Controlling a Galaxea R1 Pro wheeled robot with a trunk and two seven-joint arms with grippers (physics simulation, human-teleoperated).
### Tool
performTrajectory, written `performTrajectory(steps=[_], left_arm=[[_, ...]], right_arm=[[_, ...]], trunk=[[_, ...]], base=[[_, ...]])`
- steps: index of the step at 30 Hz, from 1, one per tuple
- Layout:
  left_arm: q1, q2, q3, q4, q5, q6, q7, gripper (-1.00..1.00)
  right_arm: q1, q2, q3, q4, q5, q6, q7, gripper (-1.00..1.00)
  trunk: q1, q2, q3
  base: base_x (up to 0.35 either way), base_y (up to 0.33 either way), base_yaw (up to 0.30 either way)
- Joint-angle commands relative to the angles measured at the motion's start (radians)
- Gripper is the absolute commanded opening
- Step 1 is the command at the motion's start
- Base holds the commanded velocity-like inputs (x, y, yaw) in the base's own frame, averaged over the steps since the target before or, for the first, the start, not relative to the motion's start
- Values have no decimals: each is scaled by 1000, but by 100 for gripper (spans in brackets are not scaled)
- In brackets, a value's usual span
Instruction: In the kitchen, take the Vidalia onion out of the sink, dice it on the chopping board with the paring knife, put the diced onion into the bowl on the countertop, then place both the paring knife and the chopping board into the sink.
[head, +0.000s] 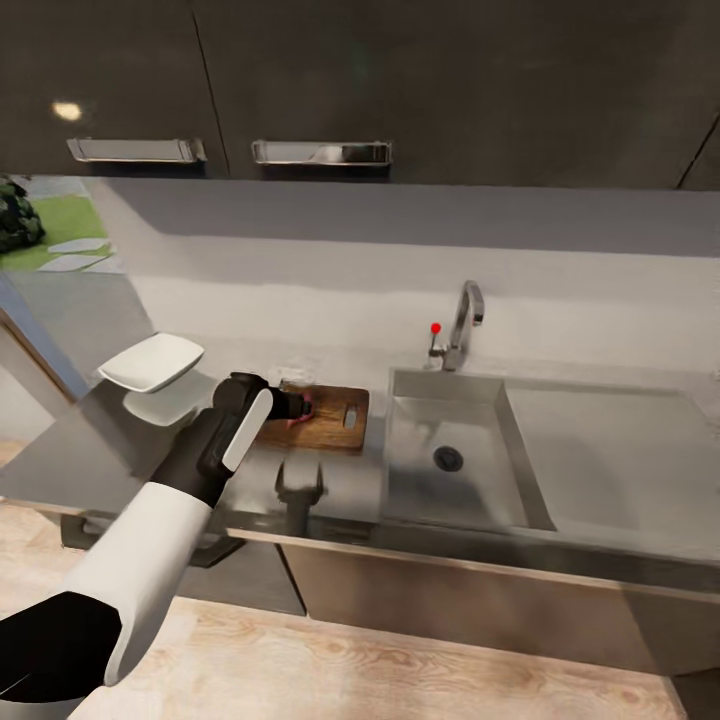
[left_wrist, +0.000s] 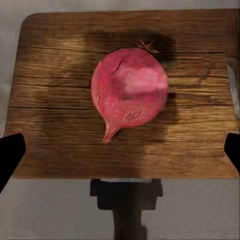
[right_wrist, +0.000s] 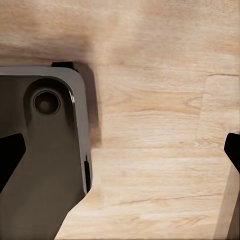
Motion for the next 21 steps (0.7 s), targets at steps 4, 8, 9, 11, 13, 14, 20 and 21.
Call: performTrajectory(steps=[4, 8, 9, 11, 13, 14, 20, 21], left_arm=[[-1, 0, -2, 3, 10, 3, 10, 100], [-1, 0, -1, 14, 10, 2, 10, 100], [-1, 0, -1, 15, 10, 2, 10, 100], [-1, 0, -1, 15, 10, 2, 10, 100], [-1, -3, -1, 13, 10, 1, 10, 100], [-1, -4, -1, 9, 10, 2, 10, 100], [-1, -2, -1, 10, 11, 3, 10, 100], [-1, -1, -1, 12, 11, 3, 10, 100]], right_arm=[[-1, 4, -7, 2, 10, -4, -3, 100], [-1, 30, -8, 0, 10, -5, -2, 100], [-1, 34, -8, 0, 10, -5, -2, 100], [-1, 41, -8, 0, 9, -5, -2, 100], [-1, 46, -8, 0, 9, -5, -2, 100], [-1, 48, -8, 0, 9, -5, -2, 100], [-1, 48, -9, 0, 10, -5, -2, 100], [-1, 49, -8, 0, 9, -5, -2, 100]], trunk=[[0, -2, -2], [0, -2, -2], [0, -2, -2], [0, -2, -2], [0, -2, -2], [0, -2, -2], [0, -2, -2], [0, -2, -2]], base=[[-333, 0, 0], [-333, 0, 0], [-333, 0, 0], [-333, 0, 0], [-333, 0, 0], [-333, 0, 0], [-333, 0, 0], [-333, 0, 0]])
